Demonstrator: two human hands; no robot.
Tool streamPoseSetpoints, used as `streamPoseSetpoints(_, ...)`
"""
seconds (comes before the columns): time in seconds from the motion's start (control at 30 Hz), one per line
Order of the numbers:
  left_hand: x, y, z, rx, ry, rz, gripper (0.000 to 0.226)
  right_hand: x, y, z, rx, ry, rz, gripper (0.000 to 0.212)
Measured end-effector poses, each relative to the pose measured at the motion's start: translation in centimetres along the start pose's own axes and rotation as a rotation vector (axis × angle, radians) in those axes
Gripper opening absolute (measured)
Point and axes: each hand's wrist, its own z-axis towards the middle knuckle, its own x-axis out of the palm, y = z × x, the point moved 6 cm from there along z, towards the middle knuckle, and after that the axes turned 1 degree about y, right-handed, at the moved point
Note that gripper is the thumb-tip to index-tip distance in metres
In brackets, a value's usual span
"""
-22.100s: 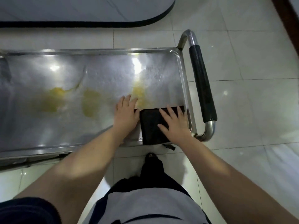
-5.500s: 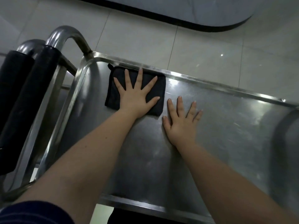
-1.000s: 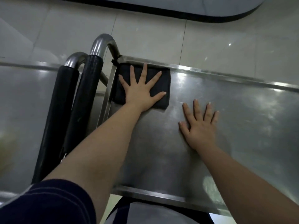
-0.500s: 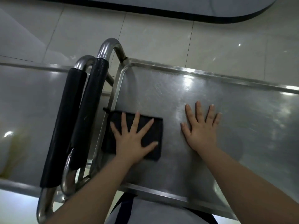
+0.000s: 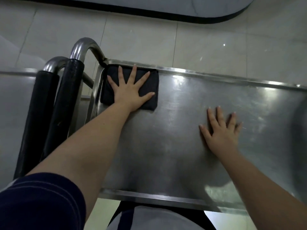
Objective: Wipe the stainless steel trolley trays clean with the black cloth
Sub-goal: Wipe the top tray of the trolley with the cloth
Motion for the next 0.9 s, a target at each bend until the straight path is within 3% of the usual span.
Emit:
streamPoseSetpoints(0.1,0.7,-3.7,-0.7,0.054,0.023,0.013,0.080,0.7,-0.1,-0.7,0.004,-0.005,-0.013,0.064)
streamPoseSetpoints(0.2,1.9,-12.6,-1.4,0.187,0.039,0.038,0.081,0.7,0.1,-0.7,-0.017,-0.022,0.004,0.061)
streamPoseSetpoints(0.33,2.1,-20.9,-0.7,0.193,0.092,-0.001,0.082,1.2,-0.9,-0.5,0.004,-0.028,0.016,0.076)
streamPoseSetpoints(0.47,1.7,-17.7,-0.7,0.150,0.011,0.004,0.082,1.1,-0.7,-0.7,-0.015,-0.054,0.057,0.076)
streamPoseSetpoints(0.67,0.9,-2.2,-0.9,-0.231,-0.011,-0.085,0.083,1.0,-0.3,-0.7,-0.035,-0.051,0.045,0.076)
streamPoseSetpoints(0.8,1.0,-6.0,-0.4,-0.239,0.015,-0.115,0.088,1.1,-0.4,-0.6,-0.021,-0.045,0.034,0.076)
streamPoseSetpoints(0.9,1.7,-13.9,-0.8,-0.040,0.064,-0.073,0.091,1.3,-0.7,-0.4,-0.025,-0.040,0.042,0.075)
